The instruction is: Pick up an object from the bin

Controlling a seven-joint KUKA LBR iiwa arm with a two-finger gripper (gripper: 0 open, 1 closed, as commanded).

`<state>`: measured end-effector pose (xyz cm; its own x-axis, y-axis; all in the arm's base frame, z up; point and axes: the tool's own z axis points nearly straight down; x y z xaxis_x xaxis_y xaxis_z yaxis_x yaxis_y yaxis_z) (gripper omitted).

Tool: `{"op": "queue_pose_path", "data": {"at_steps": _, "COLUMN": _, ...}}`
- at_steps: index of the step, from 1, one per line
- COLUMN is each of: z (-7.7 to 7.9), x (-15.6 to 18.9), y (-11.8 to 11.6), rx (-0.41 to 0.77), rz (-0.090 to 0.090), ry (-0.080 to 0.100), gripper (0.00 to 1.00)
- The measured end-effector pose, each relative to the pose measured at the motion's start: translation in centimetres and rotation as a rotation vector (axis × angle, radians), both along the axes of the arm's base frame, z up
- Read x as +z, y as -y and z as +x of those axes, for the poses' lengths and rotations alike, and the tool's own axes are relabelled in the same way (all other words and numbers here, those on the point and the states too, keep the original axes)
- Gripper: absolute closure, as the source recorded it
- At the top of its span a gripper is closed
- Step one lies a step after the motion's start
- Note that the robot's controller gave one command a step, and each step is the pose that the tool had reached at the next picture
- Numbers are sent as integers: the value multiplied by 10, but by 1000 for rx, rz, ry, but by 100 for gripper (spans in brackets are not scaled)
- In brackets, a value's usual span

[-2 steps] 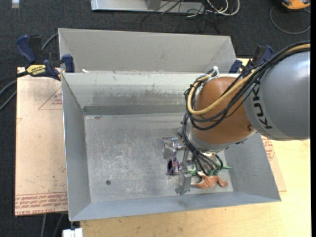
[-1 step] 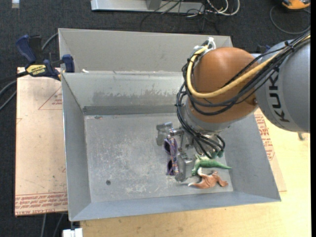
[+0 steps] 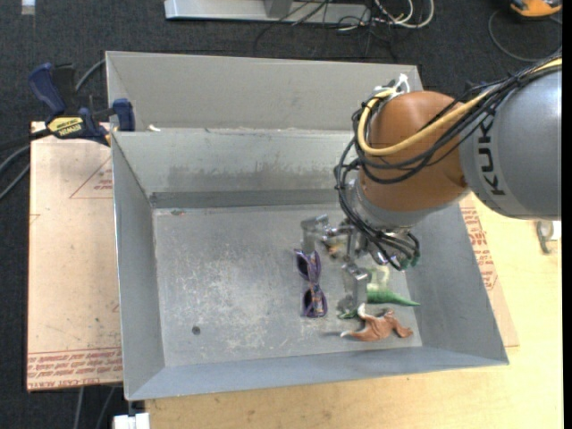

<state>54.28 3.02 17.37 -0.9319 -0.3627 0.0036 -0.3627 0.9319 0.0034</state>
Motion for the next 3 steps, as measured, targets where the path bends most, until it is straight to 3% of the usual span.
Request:
{"op": "queue_pose_path", "data": {"at_steps": 1, "z": -31, "x": -40, "y": -10, "rx": 22, "rz": 2, "ry": -7, "gripper": 0}}
{"op": "queue_pose_path", "data": {"at_steps": 2, "z": -36, "x": -24, "y": 10, "rx": 446, "rz": 3, "ry": 2, "gripper": 0}}
{"op": "queue_pose_path", "data": {"at_steps": 3, "z": 35, "x": -74, "y": 12, "rx": -608, "rz": -2, "ry": -6, "gripper": 100}}
